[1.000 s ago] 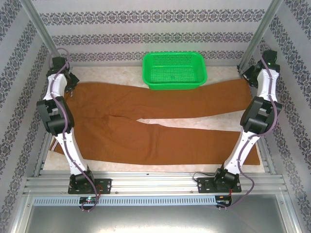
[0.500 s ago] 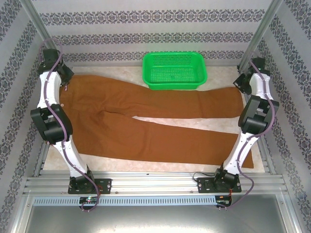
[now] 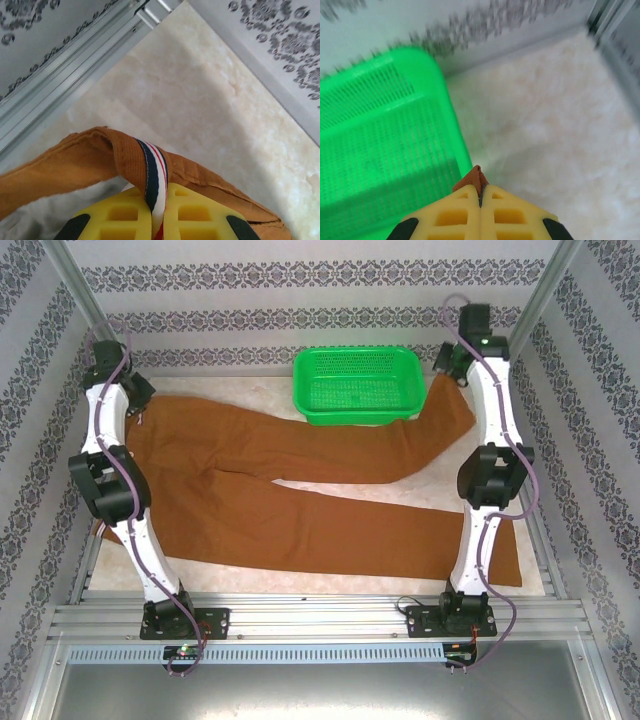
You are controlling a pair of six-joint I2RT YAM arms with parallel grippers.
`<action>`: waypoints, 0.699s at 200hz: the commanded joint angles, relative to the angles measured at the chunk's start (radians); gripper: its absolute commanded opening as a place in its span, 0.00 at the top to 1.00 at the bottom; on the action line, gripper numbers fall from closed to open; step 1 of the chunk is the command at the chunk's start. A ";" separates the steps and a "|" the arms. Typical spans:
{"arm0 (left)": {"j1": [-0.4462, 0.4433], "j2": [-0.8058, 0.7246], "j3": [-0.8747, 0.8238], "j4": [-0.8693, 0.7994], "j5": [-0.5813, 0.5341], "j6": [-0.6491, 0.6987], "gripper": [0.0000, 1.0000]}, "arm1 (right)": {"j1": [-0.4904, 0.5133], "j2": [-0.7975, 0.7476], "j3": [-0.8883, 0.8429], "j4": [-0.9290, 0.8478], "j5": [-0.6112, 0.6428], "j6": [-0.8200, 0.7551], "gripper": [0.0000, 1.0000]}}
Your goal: Roll up the long pants
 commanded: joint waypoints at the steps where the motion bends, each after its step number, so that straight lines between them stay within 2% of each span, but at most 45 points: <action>1: 0.006 0.014 0.160 -0.056 0.001 0.010 1.00 | -0.083 0.068 0.268 -0.193 0.069 -0.055 1.00; 10: 0.006 0.018 0.191 -0.071 -0.002 0.006 1.00 | -0.108 0.062 0.292 -0.217 0.063 -0.049 1.00; 22: 0.006 0.011 0.208 -0.086 -0.006 0.004 1.00 | -0.128 0.014 0.230 -0.203 0.051 -0.059 1.00; 49: 0.009 -0.021 0.199 -0.110 -0.021 0.016 1.00 | -0.121 -0.160 -0.060 -0.089 0.090 -0.056 1.00; 78: 0.018 -0.093 0.112 -0.092 -0.028 0.028 1.00 | -0.151 -0.304 -0.279 -0.002 0.107 -0.070 1.00; 105: 0.023 -0.159 0.023 -0.070 -0.028 0.036 1.00 | -0.146 -0.341 -0.344 0.027 0.058 -0.058 1.00; 140: 0.023 -0.226 -0.096 -0.014 -0.017 0.034 1.00 | -0.087 -0.293 -0.342 0.027 0.063 -0.071 1.00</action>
